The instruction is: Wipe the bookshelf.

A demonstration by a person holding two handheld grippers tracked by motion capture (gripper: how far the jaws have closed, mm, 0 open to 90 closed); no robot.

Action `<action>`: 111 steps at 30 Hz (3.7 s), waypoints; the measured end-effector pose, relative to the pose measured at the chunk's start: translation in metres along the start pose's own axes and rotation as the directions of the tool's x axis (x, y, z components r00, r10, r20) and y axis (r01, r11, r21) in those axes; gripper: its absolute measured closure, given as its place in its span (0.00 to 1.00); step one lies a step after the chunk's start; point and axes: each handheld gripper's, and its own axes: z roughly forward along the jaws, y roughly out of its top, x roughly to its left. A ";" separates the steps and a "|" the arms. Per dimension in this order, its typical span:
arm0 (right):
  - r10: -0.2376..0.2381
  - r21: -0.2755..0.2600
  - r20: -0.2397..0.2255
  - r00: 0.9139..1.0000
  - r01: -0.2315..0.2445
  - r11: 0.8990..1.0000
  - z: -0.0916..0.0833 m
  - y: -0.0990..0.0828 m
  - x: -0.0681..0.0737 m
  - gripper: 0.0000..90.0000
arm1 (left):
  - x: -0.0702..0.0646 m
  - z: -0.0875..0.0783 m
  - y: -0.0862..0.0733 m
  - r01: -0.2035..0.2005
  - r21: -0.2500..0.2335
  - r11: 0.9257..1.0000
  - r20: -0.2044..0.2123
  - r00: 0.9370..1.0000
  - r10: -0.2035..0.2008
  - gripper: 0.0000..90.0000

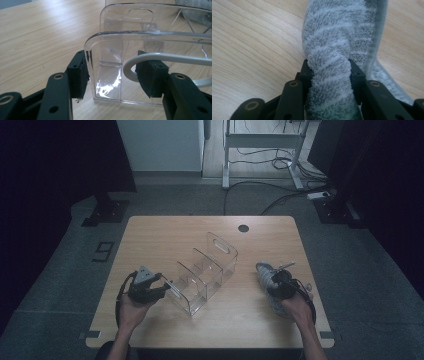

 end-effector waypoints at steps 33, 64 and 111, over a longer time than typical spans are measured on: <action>-0.115 -0.203 -0.131 0.985 0.087 0.975 -0.032 0.066 0.046 0.73 | -0.018 -0.006 -0.003 -0.021 0.012 1.000 0.026 0.999 0.021 0.50; -0.290 -0.223 -0.157 0.944 0.252 0.942 -0.028 0.071 0.093 0.73 | -0.021 -0.002 0.000 -0.013 0.007 1.000 0.012 1.000 0.013 0.50; -0.466 -0.234 -0.341 0.816 0.406 0.883 -0.044 0.062 0.179 0.73 | -0.023 0.012 0.010 0.016 0.016 1.000 -0.048 0.999 -0.015 0.50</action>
